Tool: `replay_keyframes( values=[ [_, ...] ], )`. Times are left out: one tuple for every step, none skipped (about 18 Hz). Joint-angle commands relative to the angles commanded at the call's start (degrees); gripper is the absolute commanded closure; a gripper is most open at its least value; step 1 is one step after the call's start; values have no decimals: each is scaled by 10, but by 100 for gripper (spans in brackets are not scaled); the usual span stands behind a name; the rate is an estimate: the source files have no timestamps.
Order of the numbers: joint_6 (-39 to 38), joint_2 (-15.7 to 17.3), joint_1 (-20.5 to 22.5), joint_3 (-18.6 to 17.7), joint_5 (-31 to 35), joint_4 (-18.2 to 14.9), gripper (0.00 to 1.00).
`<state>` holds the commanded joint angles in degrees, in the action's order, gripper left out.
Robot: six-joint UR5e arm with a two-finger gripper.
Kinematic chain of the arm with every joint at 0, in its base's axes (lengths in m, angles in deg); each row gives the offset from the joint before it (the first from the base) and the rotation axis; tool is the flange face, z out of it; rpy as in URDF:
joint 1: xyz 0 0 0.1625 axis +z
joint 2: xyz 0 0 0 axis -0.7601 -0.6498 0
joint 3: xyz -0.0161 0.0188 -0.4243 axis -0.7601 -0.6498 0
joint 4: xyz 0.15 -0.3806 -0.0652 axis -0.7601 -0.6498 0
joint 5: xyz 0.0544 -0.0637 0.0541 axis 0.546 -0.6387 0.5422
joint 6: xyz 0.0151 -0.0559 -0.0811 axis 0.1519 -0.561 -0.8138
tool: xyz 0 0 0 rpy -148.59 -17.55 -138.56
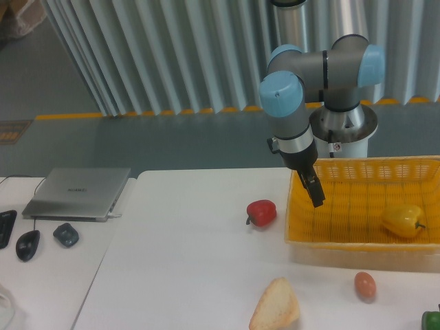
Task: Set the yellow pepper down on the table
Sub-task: 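Move the open gripper over the yellow pepper in the basket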
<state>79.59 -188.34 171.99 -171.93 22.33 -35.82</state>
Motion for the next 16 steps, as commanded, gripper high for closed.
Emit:
replay_keyframes(
  values=[
    [-1, 0, 0, 0, -2, 1, 0],
    [-5, 0, 1, 1, -6, 1, 0],
    [-2, 0, 2, 0, -4, 0, 0],
    [-2, 0, 2, -2, -2, 2, 0],
    [-5, 2, 0, -9, 3, 3, 0],
    [-6, 7, -1, -16, 9, 4, 0],
    [-6, 13, -1, -21, 17, 6, 0],
    [-11, 17, 2, -26, 18, 5, 0],
    [-13, 19, 2, -31, 21, 6, 0],
    [-11, 26, 3, -43, 22, 8, 0],
    [-12, 32, 10, -54, 20, 10, 0],
    [-12, 36, 11, -64, 20, 17, 0],
    [-9, 42, 13, -69, 18, 20, 0],
    [-11, 45, 19, -72, 17, 21, 0],
    [-8, 46, 25, -74, 15, 21, 0],
    [-13, 48, 26, -76, 10, 25, 0]
  ],
)
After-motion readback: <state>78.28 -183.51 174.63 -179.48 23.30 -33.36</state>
